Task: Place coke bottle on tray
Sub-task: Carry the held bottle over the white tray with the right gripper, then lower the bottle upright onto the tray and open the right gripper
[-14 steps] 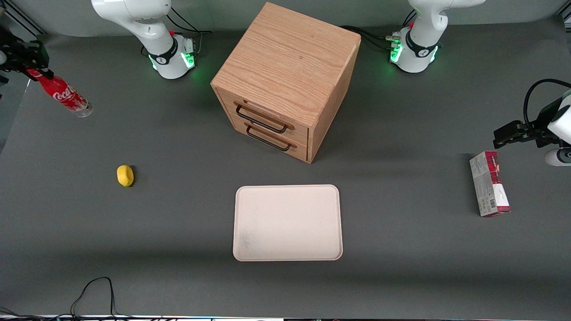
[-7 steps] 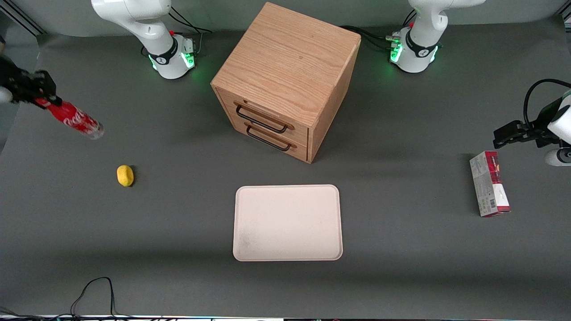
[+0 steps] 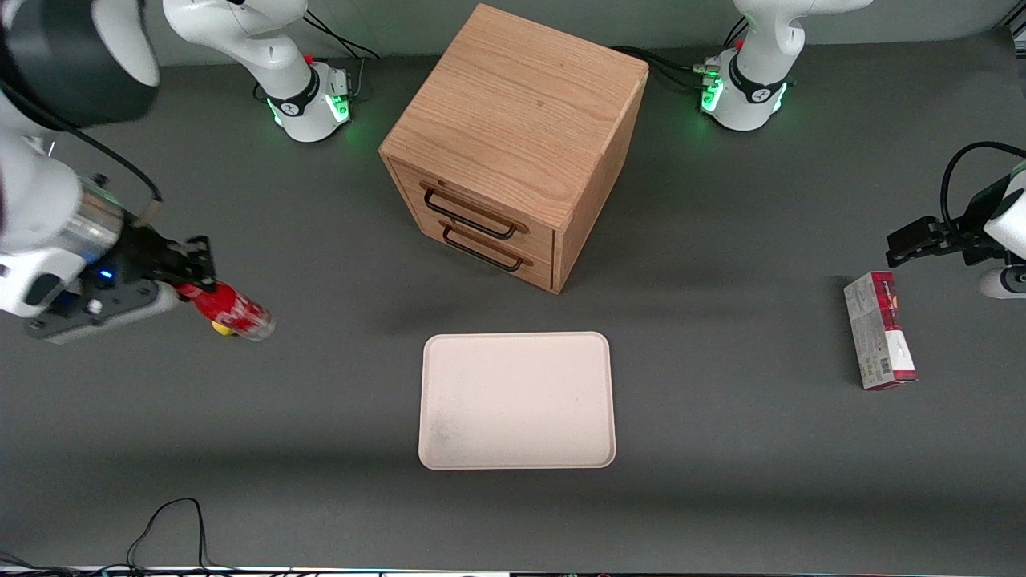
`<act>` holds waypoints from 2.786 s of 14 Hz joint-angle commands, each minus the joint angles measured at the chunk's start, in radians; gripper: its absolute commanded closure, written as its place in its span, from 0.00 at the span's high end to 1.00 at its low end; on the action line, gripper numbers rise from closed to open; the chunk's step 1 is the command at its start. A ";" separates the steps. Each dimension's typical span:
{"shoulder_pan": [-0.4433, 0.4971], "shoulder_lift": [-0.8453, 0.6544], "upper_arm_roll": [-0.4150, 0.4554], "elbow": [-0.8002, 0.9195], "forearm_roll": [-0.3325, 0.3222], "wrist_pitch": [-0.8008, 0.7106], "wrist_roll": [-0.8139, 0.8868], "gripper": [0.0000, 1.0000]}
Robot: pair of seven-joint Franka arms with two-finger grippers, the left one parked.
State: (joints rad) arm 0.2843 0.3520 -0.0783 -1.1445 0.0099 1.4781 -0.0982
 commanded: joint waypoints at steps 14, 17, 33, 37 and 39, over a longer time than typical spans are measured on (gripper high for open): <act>0.210 0.373 0.052 0.330 0.007 0.161 0.157 0.00; 0.205 0.470 0.051 0.328 0.007 0.272 0.157 0.00; 0.199 0.634 0.048 0.305 0.001 0.424 0.175 0.74; 0.200 0.622 0.046 0.305 0.001 0.424 0.173 1.00; 0.200 0.610 0.045 0.307 0.001 0.421 0.173 1.00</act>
State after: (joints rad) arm 0.4824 0.9723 -0.0307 -0.8542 0.0104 1.9043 0.0560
